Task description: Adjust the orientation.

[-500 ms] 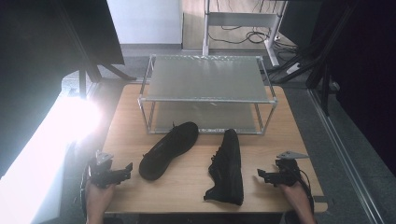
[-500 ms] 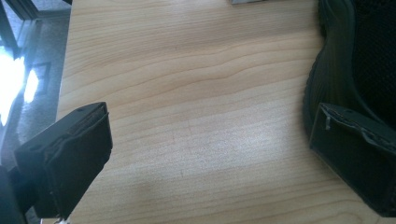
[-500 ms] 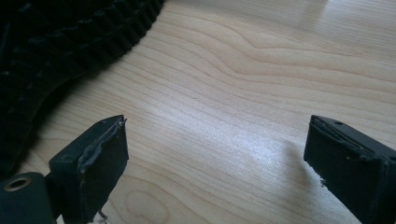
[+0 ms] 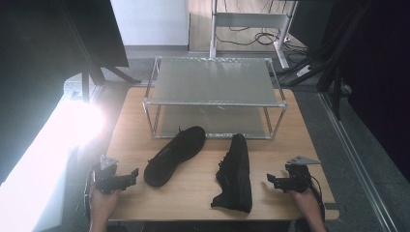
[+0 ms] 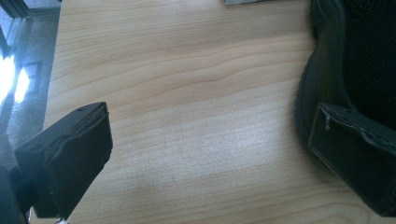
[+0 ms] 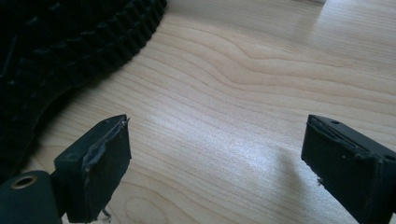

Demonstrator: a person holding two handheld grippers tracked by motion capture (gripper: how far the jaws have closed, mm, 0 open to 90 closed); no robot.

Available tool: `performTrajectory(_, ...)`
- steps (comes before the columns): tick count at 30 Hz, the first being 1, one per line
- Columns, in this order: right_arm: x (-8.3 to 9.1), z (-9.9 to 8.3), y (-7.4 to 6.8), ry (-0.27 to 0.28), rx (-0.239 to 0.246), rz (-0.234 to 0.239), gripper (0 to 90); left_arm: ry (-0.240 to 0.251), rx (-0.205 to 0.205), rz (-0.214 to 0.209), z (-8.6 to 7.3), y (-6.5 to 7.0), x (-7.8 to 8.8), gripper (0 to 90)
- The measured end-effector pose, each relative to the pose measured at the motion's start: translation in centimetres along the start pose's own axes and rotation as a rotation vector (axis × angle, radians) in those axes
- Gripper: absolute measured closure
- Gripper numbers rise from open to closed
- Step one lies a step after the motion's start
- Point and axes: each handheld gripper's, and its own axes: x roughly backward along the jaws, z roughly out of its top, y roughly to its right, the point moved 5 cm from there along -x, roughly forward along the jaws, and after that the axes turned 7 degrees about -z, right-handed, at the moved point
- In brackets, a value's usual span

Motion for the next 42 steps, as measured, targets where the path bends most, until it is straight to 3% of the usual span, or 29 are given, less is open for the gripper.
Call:
performTrajectory(5,-0.1,0.0,-0.1,-0.004,0.002,-0.003,9.4,-0.006,0.018,0.002,0.6,0.0,-0.1,0.8)
performTrajectory(9,-0.2,-0.1,0.0,-0.016,0.001,-0.005,10.0,-0.005,-0.009,0.003,2.3,-0.1,-0.8,0.9)
performTrajectory(13,-0.3,-0.2,0.0,-0.017,0.003,-0.009,10.3,-0.029,-0.022,-0.004,2.6,-0.3,-1.9,0.8)
performTrajectory(20,-0.3,-0.2,0.0,-0.021,-0.004,-0.008,11.3,-0.073,-0.046,-0.048,2.4,0.3,-2.7,0.0)
performTrajectory(26,-0.2,-0.2,0.0,-0.019,-0.003,-0.007,11.5,-0.075,-0.057,-0.041,2.4,0.8,-2.7,2.5)
performTrajectory(32,-0.3,-0.2,0.0,-0.020,-0.003,-0.008,11.5,-0.088,-0.066,-0.066,2.2,1.3,-2.6,4.2)
performTrajectory(35,-0.2,-0.1,0.0,-0.015,-0.003,-0.009,11.5,-0.150,-0.106,-0.122,1.5,2.5,-3.0,2.2)
performTrajectory(42,-0.1,-0.1,0.1,-0.009,-0.006,-0.008,11.5,-0.141,-0.123,-0.123,1.2,3.6,-2.6,4.4)
